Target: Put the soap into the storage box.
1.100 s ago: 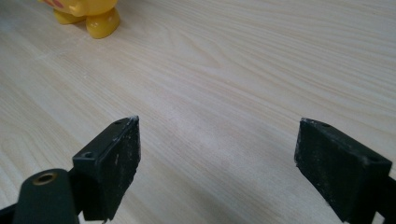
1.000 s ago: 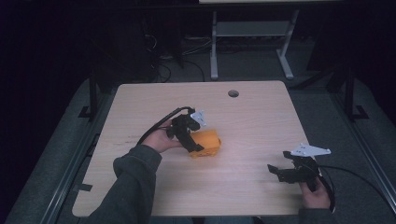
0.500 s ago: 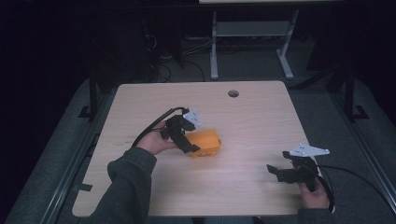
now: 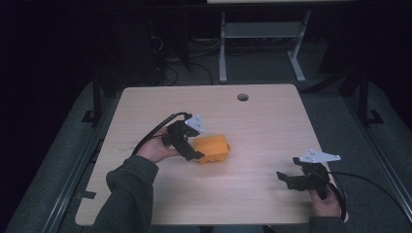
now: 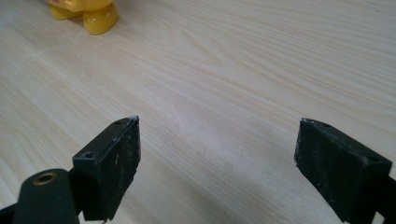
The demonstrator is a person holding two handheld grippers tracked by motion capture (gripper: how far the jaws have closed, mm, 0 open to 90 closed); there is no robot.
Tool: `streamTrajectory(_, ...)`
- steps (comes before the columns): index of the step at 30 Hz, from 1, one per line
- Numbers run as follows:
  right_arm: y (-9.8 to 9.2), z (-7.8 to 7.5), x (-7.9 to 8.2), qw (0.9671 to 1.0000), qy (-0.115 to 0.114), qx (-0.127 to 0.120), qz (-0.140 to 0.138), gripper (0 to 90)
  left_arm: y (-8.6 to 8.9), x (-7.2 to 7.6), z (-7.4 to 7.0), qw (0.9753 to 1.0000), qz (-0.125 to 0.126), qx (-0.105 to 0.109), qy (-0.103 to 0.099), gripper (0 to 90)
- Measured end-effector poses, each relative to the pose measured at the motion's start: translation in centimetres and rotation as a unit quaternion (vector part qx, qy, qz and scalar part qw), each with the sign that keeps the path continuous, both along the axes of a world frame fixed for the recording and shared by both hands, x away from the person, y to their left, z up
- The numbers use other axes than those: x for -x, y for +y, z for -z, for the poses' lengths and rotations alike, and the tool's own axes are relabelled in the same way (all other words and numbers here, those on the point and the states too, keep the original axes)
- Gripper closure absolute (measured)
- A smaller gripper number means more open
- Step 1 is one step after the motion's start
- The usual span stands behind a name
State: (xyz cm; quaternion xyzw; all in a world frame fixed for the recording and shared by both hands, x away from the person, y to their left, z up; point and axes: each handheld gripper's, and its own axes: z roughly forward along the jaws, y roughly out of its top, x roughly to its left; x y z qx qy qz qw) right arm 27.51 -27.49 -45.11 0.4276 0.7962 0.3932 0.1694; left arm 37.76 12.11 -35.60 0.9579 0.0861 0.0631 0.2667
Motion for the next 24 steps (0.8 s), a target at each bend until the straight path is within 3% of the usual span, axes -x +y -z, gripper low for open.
streamTrajectory(24, -0.1, 0.1, -0.1, 1.0, 0.0, 0.006, 0.006, 13.9, 3.9, 3.7, 0.9, 0.9998, -0.011, 0.013, -0.006, 17.7)
